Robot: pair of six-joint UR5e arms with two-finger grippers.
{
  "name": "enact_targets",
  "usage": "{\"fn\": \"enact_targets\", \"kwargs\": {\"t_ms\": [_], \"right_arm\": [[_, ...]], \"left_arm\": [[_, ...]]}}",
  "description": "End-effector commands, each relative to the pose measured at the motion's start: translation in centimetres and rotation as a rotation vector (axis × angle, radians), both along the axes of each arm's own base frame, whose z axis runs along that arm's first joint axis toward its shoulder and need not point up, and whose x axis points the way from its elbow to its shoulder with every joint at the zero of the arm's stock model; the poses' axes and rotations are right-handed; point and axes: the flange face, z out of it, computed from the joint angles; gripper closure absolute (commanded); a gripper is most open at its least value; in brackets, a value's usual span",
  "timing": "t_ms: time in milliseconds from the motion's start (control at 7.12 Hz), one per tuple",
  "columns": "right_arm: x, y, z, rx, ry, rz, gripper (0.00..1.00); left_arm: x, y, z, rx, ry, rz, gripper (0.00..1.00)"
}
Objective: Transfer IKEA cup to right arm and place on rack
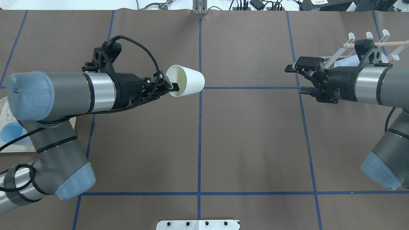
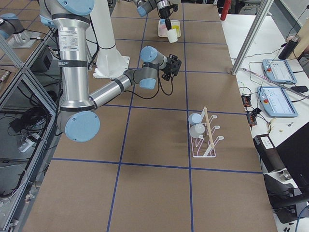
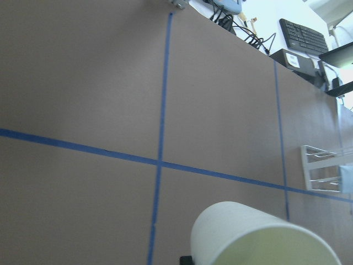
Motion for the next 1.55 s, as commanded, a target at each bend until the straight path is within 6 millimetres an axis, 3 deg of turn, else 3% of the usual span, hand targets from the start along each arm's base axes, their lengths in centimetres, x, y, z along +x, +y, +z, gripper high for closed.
{"fn": "enact_targets", "kwargs": {"t_ms": [0,140,421,562,843,1405], "right_arm": [[-0.6,-0.3,-5.8,-0.107,-0.196,0.009,0.0],[-0.7,0.4,-7.6,-0.109,-0.239,-0.009,0.0],[-0.9,2.1,-9.6,-0.14,-0.311,-0.044,0.0],[-1.7,2.2,-11.9,-0.157,-0.366,-0.062,0.0],[-2.8,2.9,-12.6,-0.161,-0.38,-0.083,0.0],[-3.0,2.6,-12.8,-0.22,-0.414,-0.072,0.0]], "left_arm": [[2.9,0.8,1.6,-0.081,0.328,-0.037,1.0],[3.9,1.8,-0.3,-0.07,0.363,-0.016,1.0],[4.3,2.0,-2.1,-0.06,0.394,-0.003,1.0],[4.9,1.8,-3.7,-0.052,0.41,0.0,1.0],[5.4,1.7,-4.8,-0.048,0.423,0.005,1.0],[5.6,2.2,-5.5,-0.046,0.437,0.017,1.0]]}}
